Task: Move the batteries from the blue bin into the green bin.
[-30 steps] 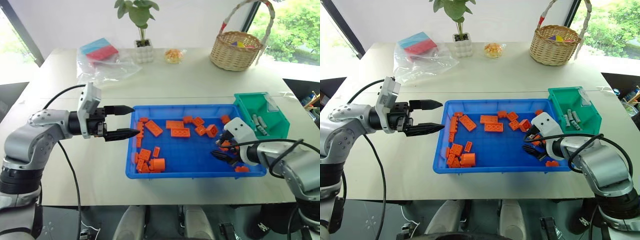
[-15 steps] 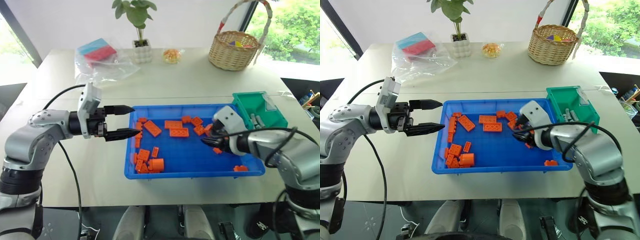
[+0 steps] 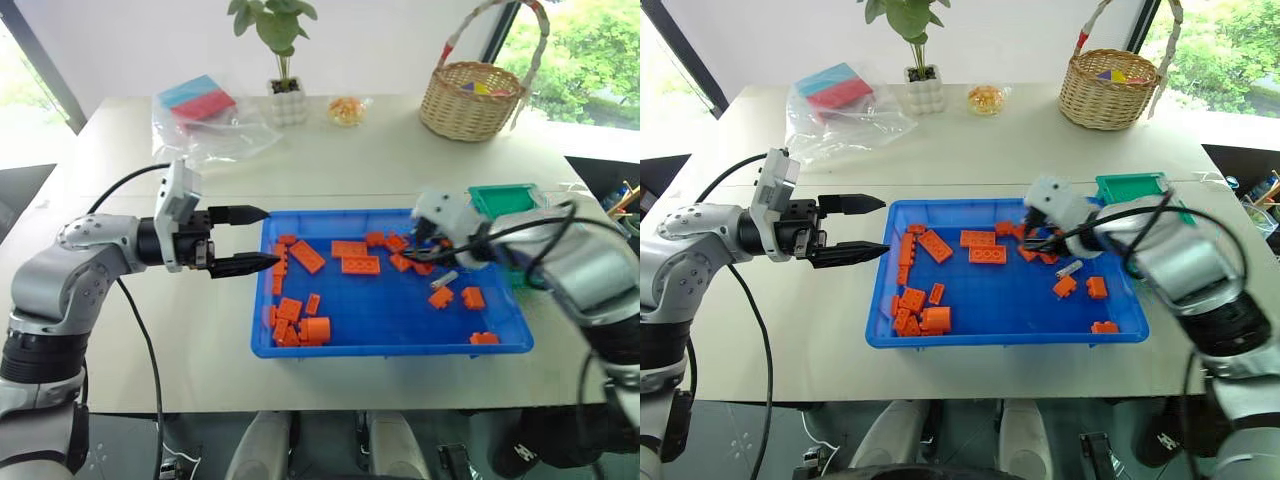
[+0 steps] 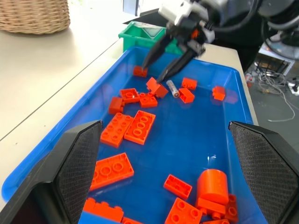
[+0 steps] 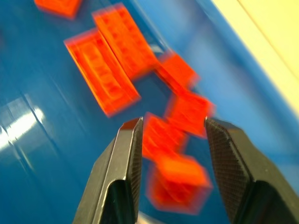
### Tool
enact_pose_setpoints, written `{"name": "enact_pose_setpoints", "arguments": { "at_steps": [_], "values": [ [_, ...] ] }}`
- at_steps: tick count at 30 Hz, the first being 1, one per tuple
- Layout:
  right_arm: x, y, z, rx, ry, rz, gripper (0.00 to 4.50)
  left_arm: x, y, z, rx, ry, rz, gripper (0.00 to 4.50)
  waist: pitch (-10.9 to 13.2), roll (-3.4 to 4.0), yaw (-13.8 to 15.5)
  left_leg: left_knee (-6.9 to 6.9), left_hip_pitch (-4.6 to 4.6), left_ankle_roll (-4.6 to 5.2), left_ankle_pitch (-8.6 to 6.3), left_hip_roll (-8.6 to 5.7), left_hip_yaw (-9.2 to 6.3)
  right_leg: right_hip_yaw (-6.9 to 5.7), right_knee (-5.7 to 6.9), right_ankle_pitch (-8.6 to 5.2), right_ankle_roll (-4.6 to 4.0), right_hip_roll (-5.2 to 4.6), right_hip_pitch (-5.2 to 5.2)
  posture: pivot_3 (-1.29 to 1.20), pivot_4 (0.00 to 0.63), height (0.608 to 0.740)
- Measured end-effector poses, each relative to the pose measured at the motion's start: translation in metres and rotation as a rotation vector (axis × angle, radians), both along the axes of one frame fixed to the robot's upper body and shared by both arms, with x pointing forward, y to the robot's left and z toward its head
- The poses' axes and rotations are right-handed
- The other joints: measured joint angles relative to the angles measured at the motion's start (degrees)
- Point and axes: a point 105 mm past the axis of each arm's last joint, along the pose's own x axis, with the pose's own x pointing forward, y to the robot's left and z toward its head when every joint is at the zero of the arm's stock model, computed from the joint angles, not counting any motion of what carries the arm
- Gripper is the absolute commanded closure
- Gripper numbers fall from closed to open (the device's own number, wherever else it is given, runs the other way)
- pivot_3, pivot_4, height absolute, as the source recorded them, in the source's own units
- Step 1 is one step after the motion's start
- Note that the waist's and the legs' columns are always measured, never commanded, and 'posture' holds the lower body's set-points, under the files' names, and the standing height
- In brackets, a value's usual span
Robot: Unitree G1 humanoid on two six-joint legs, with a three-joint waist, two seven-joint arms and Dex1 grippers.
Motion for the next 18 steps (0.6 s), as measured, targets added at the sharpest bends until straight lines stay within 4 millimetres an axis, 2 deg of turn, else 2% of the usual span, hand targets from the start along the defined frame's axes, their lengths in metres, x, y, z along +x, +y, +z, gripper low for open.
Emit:
{"name": "enact_pose_setpoints", "arguments": {
  "at_steps": [6,9,12,15,18],
  "values": [
    [-0.001,-0.028,-0.008,-0.158,0.045,0.245,2.37,0.0,0.0,0.0,0.002,-0.001,0.004,0.0,0.01,0.01,-1.04,0.0,0.01,0.0,0.0,0.0,0.01,0.02,0.05,0.0,0.01,-0.02,-0.03,0.0,0.15,0.702],
    [-0.003,-0.038,-0.021,-0.301,0.039,0.384,2.37,0.001,0.0,0.0,0.004,-0.002,0.008,0.0,0.01,0.02,-0.92,0.0,0.01,-0.02,0.0,-0.01,0.01,0.02,0.06,0.0,0.01,-0.03,-0.03,0.0,0.15,0.702],
    [-0.003,-0.051,-0.034,-0.4,0.042,0.45,2.37,0.0,0.0,0.0,0.004,-0.005,0.01,0.0,0.01,0.02,-0.82,0.01,0.01,-0.03,0.0,-0.02,0.03,0.06,0.06,0.0,0.01,-0.05,-0.04,0.0,0.15,0.702],
    [0.002,-0.053,-0.042,-0.442,0.015,0.509,2.37,0.0,0.001,-0.001,0.005,-0.001,0.012,0.0,0.01,0.02,-0.8,0.01,0.01,-0.05,0.0,-0.01,0.02,0.06,0.08,0.01,0.0,-0.04,-0.05,0.0,0.15,0.702],
    [0.008,-0.052,-0.041,-0.474,-0.027,0.542,2.37,0.0,0.001,-0.001,0.008,-0.003,0.012,0.0,0.01,0.02,-0.84,0.01,0.02,-0.06,0.01,-0.02,0.03,0.1,0.08,0.01,0.0,-0.04,-0.04,0.0,0.15,0.702]
  ]
}}
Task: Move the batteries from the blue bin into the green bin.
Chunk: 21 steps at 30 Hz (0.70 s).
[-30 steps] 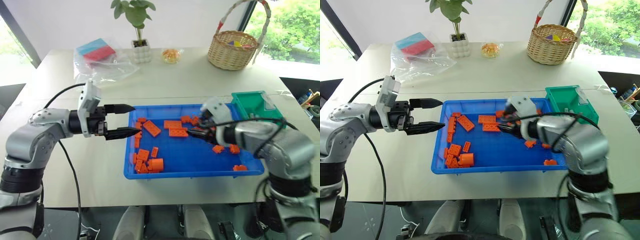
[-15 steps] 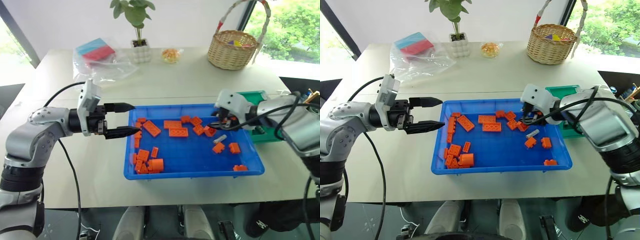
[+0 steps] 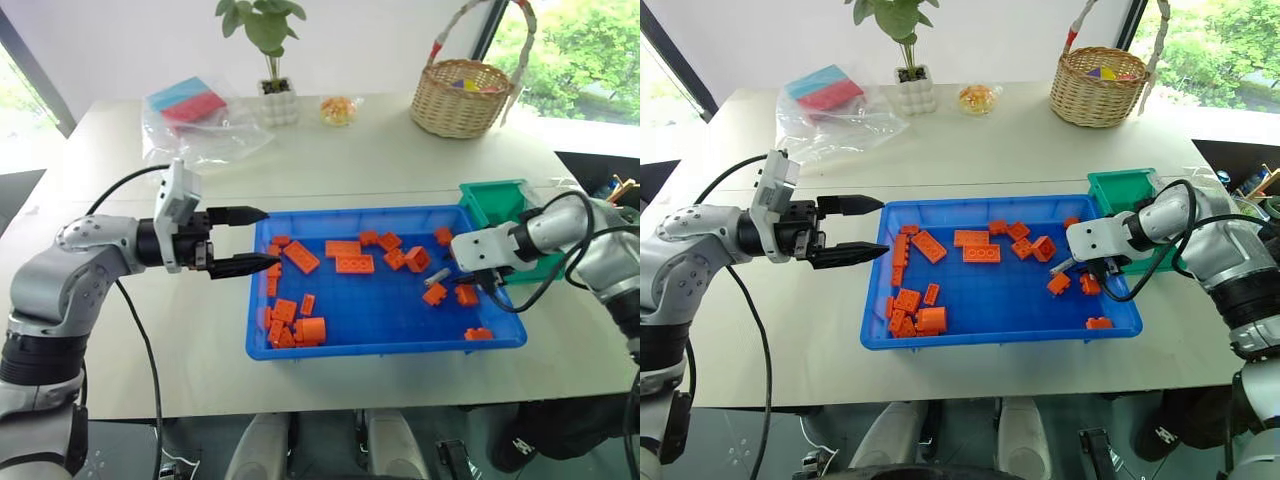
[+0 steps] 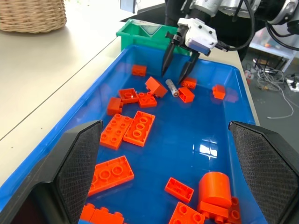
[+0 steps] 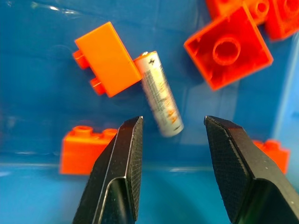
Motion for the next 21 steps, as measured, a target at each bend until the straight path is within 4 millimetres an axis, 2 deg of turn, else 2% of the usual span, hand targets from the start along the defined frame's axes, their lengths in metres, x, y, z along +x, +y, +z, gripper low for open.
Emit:
{"name": "enact_pose_setpoints", "arguments": {
  "at_steps": [6,9,11,12,18,21],
  "values": [
    [0.004,0.004,-0.007,0.007,0.002,0.015,2.37,0.0,0.001,0.0,0.005,-0.001,0.002,0.0,-0.01,-0.01,0.13,0.02,0.06,0.0,0.0,-0.01,-0.02,0.0,0.0,0.0,0.0,0.0,0.08,0.0,0.15,0.702],
    [0.002,0.005,-0.008,0.01,0.016,0.012,3.23,0.0,0.001,0.0,0.005,-0.003,0.001,0.0,-0.01,-0.01,0.11,0.02,0.07,0.0,0.0,-0.01,-0.03,0.0,0.01,0.0,-0.01,0.01,0.08,0.0,0.15,0.702],
    [-0.001,0.006,-0.008,0.015,0.029,0.013,4.15,0.0,0.001,0.001,0.005,-0.003,0.0,0.0,-0.01,-0.01,0.11,0.02,0.07,0.0,0.0,-0.01,-0.04,0.0,0.02,0.0,-0.01,0.01,0.08,0.0,0.15,0.702],
    [-0.003,0.007,-0.009,0.022,0.039,0.016,4.4,0.0,0.001,0.001,0.005,-0.003,0.0,0.0,-0.01,-0.01,0.11,0.02,0.07,0.0,0.0,-0.01,-0.04,0.0,0.02,0.0,-0.01,0.01,0.08,0.0,0.15,0.702],
    [-0.014,0.017,-0.006,0.108,0.107,-0.023,4.39,0.002,0.001,0.004,0.005,-0.017,-0.003,0.0,0.0,0.01,0.14,0.02,0.07,0.0,0.0,-0.01,-0.04,0.0,0.03,0.0,-0.01,0.0,0.07,0.0,0.15,0.702],
    [-0.015,0.02,0.012,0.175,0.088,-0.062,4.39,0.002,0.0,0.005,0.004,-0.027,-0.011,0.0,0.02,0.04,0.17,0.02,0.05,0.0,0.0,-0.01,-0.03,0.01,0.03,0.0,-0.01,-0.02,0.05,0.0,0.15,0.702]
  ]
}}
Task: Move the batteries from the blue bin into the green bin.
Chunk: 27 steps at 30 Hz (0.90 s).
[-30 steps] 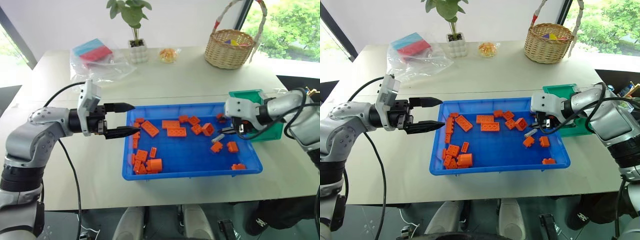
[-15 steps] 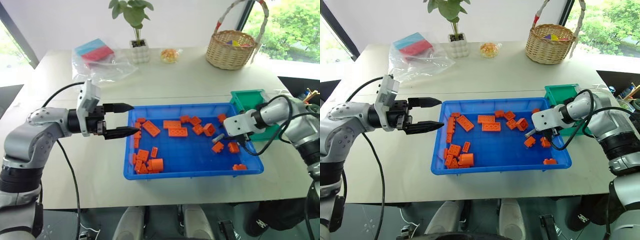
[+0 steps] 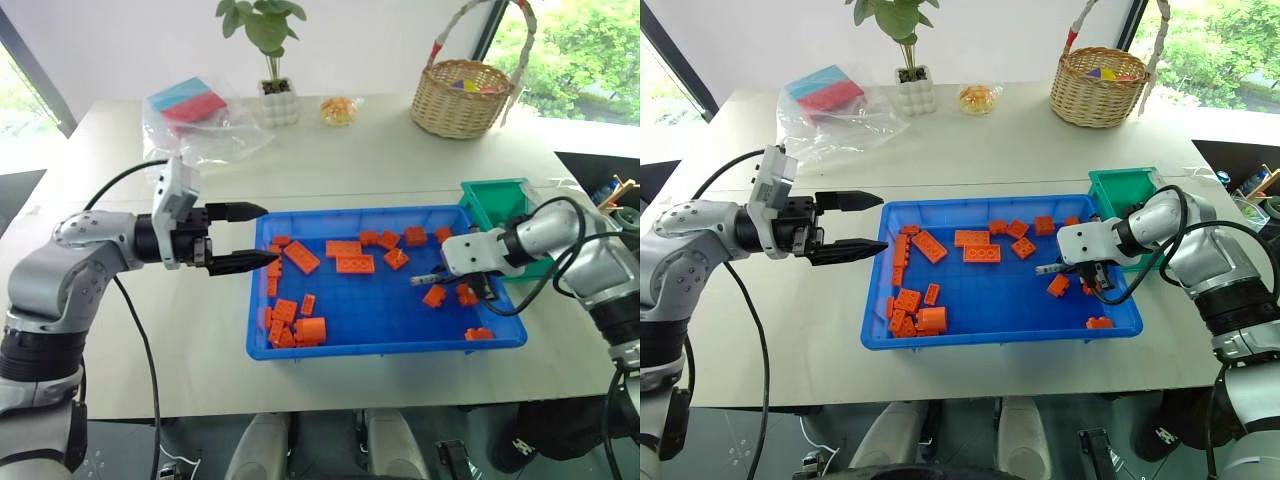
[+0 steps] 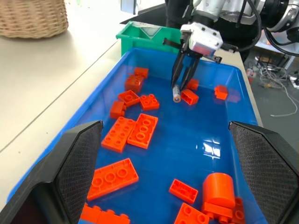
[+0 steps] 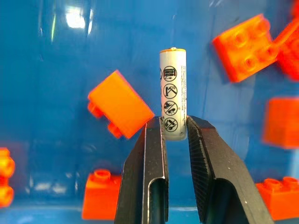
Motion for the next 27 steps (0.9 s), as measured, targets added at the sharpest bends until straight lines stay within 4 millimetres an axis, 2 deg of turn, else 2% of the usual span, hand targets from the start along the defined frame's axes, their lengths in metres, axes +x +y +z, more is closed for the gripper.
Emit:
{"name": "enact_pose_setpoints", "arguments": {
  "at_steps": [5,9,12,15,18,19,22,25,27],
  "values": [
    [0.002,-0.018,0.043,0.051,-0.114,-0.144,4.39,0.003,0.0,-0.003,-0.004,0.013,0.0,0.0,0.0,0.01,0.21,0.0,-0.02,0.0,-0.01,-0.02,0.0,-0.01,-0.03,-0.01,-0.01,-0.02,0.01,0.0,0.15,0.702],
    [0.01,-0.059,0.07,0.055,-0.239,-0.384,4.39,0.001,-0.003,-0.007,0.001,0.024,-0.022,0.0,0.0,0.01,0.2,0.0,-0.07,0.0,-0.01,-0.01,0.0,-0.01,-0.02,-0.01,-0.01,-0.03,-0.05,0.0,0.15,0.702],
    [0.012,-0.091,0.075,0.07,-0.296,-0.585,4.39,0.002,-0.003,-0.008,0.003,0.032,-0.026,0.0,0.0,0.0,0.16,-0.01,-0.08,0.0,-0.01,0.0,0.01,0.0,-0.02,-0.01,-0.02,-0.03,-0.06,0.0,0.15,0.702],
    [0.01,-0.112,0.066,0.071,-0.312,-0.713,4.39,0.003,-0.002,-0.008,0.002,0.037,-0.029,0.0,0.0,0.01,0.03,-0.01,-0.09,0.0,-0.01,0.0,0.03,0.02,-0.02,-0.01,-0.02,-0.04,-0.09,0.0,0.15,0.702],
    [0.007,-0.125,0.054,0.083,-0.309,-0.801,2.81,0.004,-0.003,-0.007,0.005,0.033,-0.035,0.0,0.0,0.01,-0.03,-0.02,-0.09,0.0,-0.01,0.01,0.05,0.03,0.01,-0.01,-0.02,-0.03,-0.11,0.0,0.15,0.702],
    [0.007,-0.126,0.051,0.095,-0.314,-0.82,2.46,0.005,-0.003,-0.006,0.006,0.03,-0.035,0.0,0.0,0.01,-0.04,-0.01,-0.09,0.01,0.0,0.02,0.06,0.03,0.01,-0.01,-0.02,-0.03,-0.11,0.0,0.15,0.702],
    [0.011,-0.122,0.048,0.184,-0.334,-0.856,0.88,0.006,-0.004,-0.002,0.004,0.014,-0.046,0.0,0.0,0.02,-0.1,-0.01,-0.09,0.01,0.0,0.02,0.08,0.05,0.02,0.0,-0.01,-0.02,-0.11,0.0,0.15,0.702],
    [0.012,-0.121,0.055,0.294,-0.356,-0.879,0.88,0.006,-0.005,-0.002,0.004,0.013,-0.055,0.0,0.01,0.04,0.04,-0.01,-0.09,0.01,0.0,0.0,0.09,0.05,0.03,0.0,0.0,-0.03,-0.11,0.0,0.15,0.702],
    [0.004,-0.125,0.066,0.376,-0.365,-0.9,0.88,0.007,-0.004,-0.003,0.005,0.018,-0.051,0.0,0.01,0.04,0.44,0.0,-0.11,0.02,0.0,0.0,0.05,0.02,0.04,0.0,0.0,-0.02,-0.09,0.0,0.15,0.702]
  ]
}}
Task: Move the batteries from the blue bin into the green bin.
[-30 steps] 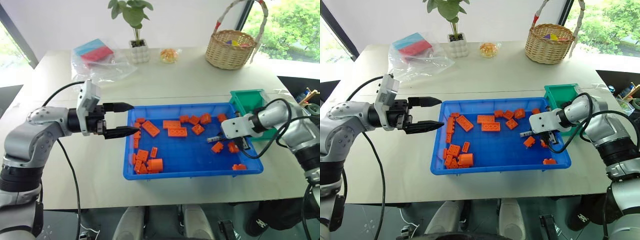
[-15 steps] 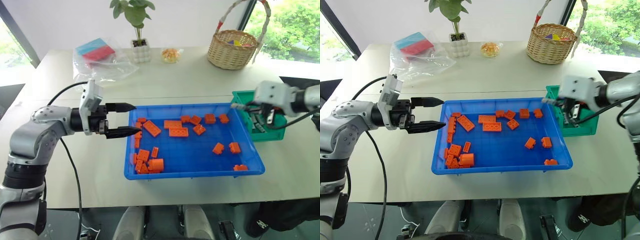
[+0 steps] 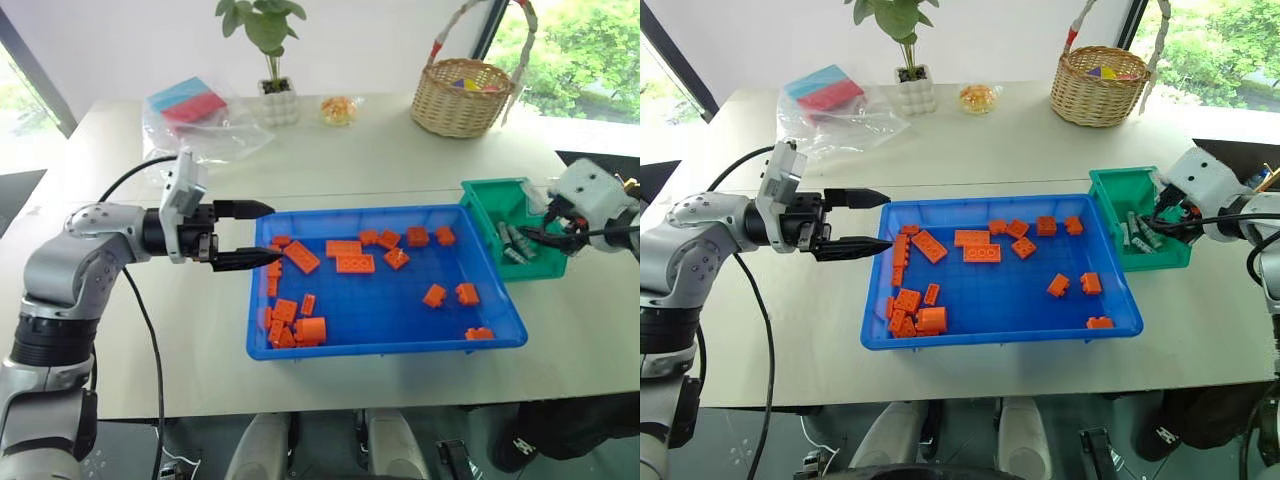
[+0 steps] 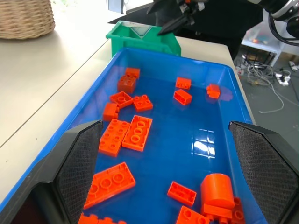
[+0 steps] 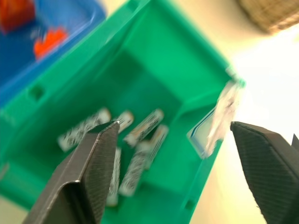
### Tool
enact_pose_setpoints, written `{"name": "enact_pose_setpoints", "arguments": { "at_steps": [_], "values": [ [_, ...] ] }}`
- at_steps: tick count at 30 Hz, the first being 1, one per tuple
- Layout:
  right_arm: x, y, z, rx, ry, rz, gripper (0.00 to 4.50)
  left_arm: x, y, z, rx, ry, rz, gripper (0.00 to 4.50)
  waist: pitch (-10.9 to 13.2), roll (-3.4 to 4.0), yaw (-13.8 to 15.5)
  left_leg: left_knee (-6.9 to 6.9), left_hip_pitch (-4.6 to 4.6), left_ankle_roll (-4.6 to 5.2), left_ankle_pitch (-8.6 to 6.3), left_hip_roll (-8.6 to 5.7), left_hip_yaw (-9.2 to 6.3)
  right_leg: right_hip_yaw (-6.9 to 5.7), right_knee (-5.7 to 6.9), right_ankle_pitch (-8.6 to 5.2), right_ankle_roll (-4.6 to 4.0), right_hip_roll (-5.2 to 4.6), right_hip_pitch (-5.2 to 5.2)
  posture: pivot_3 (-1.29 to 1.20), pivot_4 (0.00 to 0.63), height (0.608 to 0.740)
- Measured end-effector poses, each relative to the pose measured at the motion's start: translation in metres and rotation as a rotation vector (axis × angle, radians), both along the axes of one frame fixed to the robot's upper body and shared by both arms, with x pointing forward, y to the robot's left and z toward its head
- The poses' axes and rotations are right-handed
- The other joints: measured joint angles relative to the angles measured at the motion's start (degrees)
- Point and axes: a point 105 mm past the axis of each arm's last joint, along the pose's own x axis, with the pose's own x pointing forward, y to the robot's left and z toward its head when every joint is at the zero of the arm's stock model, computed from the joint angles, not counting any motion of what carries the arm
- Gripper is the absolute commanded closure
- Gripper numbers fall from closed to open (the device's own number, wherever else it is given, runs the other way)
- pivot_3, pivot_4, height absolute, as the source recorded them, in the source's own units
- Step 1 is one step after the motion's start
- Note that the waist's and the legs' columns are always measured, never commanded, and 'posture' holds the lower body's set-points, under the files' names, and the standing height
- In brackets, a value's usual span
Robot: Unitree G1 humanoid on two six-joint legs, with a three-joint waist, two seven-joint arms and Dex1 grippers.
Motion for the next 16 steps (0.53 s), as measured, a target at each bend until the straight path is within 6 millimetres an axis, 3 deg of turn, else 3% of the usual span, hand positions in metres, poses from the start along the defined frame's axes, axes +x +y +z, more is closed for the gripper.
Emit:
{"name": "enact_pose_setpoints", "arguments": {
  "at_steps": [3,10,16],
  "values": [
    [-0.025,0.005,0.006,0.078,0.015,0.057,0.88,0.001,0.001,-0.002,0.006,0.009,0.003,0.0,0.0,0.0,0.66,0.0,0.02,0.05,-0.03,0.01,0.0,-0.01,-0.01,0.0,0.0,0.01,0.04,0.0,0.15,0.702],
    [-0.098,0.025,-0.014,0.239,0.214,0.186,0.88,-0.001,0.01,-0.006,0.012,0.04,0.016,0.0,-0.01,-0.01,1.02,0.1,0.1,0.09,-0.05,0.01,-0.02,-0.03,-0.12,-0.02,-0.01,0.0,0.24,0.0,0.15,0.702],
    [-0.121,0.014,-0.018,0.364,0.213,0.12,0.88,-0.002,0.012,-0.005,0.015,0.05,0.021,0.0,-0.02,-0.01,0.9,0.1,0.24,0.1,-0.06,0.07,-0.01,-0.01,-0.22,-0.11,-0.16,-0.02,0.36,0.0,0.15,0.702]
  ]
}}
